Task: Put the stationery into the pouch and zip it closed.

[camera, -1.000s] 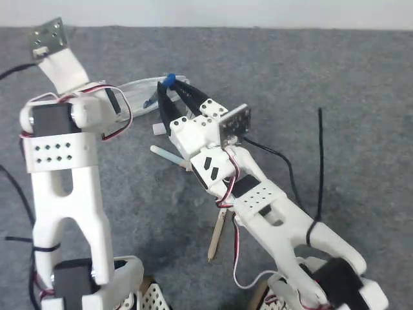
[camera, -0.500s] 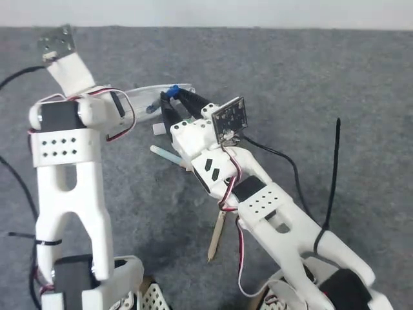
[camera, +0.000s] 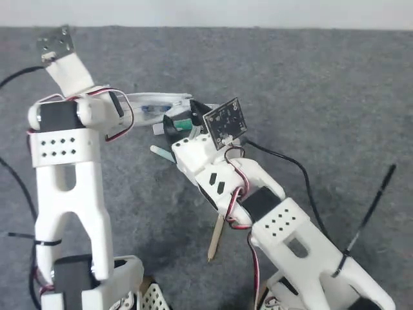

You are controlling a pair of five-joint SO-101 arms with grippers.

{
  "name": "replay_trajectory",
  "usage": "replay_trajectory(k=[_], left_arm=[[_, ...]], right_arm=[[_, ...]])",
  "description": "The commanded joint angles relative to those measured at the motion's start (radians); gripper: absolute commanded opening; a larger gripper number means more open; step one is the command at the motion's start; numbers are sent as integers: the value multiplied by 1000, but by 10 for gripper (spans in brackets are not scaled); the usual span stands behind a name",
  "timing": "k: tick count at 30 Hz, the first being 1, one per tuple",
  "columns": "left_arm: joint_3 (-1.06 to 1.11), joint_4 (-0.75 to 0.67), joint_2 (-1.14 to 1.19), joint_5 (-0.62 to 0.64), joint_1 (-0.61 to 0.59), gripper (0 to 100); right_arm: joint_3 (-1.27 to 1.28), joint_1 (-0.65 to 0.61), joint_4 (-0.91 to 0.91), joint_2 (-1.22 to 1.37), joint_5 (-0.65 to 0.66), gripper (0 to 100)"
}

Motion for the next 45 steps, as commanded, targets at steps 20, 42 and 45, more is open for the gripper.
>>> replay_trajectory(k=[20,42,45], left_arm=[[-5,-23,-9,11,-11,12],[-1,-26,-14,6,-55,12],[-1,-26,-14,6,-55,12]], right_arm=[[-141,-5,521,-70,-9,199],[-180,136,839,-56,-213,199],[-180,137,885,-44,-259,199]])
